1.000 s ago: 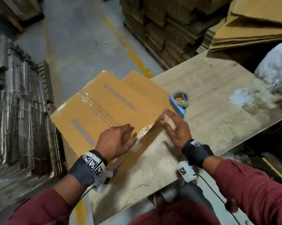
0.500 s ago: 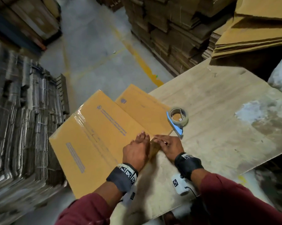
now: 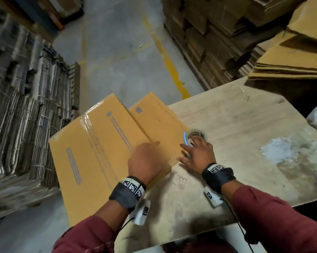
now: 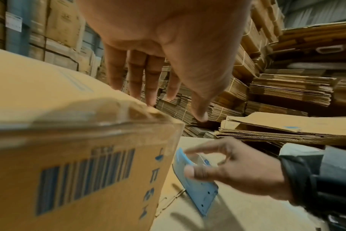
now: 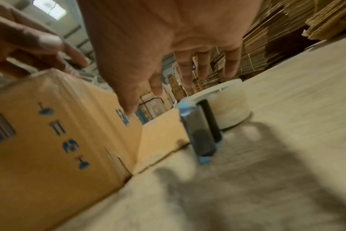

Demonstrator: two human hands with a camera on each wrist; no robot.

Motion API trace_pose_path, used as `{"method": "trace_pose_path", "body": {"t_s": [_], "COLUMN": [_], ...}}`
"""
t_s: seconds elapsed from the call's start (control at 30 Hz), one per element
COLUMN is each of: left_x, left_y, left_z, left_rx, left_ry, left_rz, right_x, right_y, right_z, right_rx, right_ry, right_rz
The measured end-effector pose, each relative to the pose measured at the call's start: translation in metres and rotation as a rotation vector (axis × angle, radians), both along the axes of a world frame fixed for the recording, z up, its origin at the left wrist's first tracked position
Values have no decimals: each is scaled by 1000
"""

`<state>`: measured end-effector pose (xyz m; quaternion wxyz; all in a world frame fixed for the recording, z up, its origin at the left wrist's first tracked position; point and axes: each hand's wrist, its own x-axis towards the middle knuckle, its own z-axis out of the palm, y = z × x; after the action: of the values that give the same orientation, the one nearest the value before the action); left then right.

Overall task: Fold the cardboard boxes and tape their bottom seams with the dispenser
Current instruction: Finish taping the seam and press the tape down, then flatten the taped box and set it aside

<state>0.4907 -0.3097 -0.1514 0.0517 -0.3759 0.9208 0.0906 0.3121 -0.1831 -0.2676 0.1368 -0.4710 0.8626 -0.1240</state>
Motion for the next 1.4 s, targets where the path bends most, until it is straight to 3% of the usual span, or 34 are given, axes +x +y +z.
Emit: {"method": "trace_pose_path", "body": {"t_s": [0.07,0.17,0.43,0.57,0.63,0.77,0.83,0.93,1.03,1.17,1.3,1.4], "left_x": [-2,-3,6,7,8,14,20,27,35,57,81,91], "left_y": [2,5,4,5,3,-14,-27,-46,-65,-98,-135,-155], "left_z": [-8,-16,-12,-10,-6,15,33,63,94,144,189,202], "left_rx": [28,44,58,62,52,42,44,8,-24,-61,-65,44], "left_ry": [-64,-235,-192,-185,-172,-58,55,210,382,691,999,1308], "left_rz": [-39,-87,-75,-76,-84,-29,40,111,186,267,308,329], "right_x": [-10,-23,-91,-79,-40,38,52,51,46,45,53,58], "right_y": [6,17,45,34,29,11,-10,-53,-96,-145,-197,-229], "right_z": [-8,-14,-14,-3,0,0,9,41,93,174,271,333], "right_rx": [145,145,190,84,11,35,-34,-192,-347,-575,-799,-985], "right_ry": [17,99,179,196,17,-805,-1121,-1436,-1542,-1414,-1324,-1122], "right_rz": [37,46,-62,-134,-143,-382,-539,-637,-610,-535,-288,-100]}}
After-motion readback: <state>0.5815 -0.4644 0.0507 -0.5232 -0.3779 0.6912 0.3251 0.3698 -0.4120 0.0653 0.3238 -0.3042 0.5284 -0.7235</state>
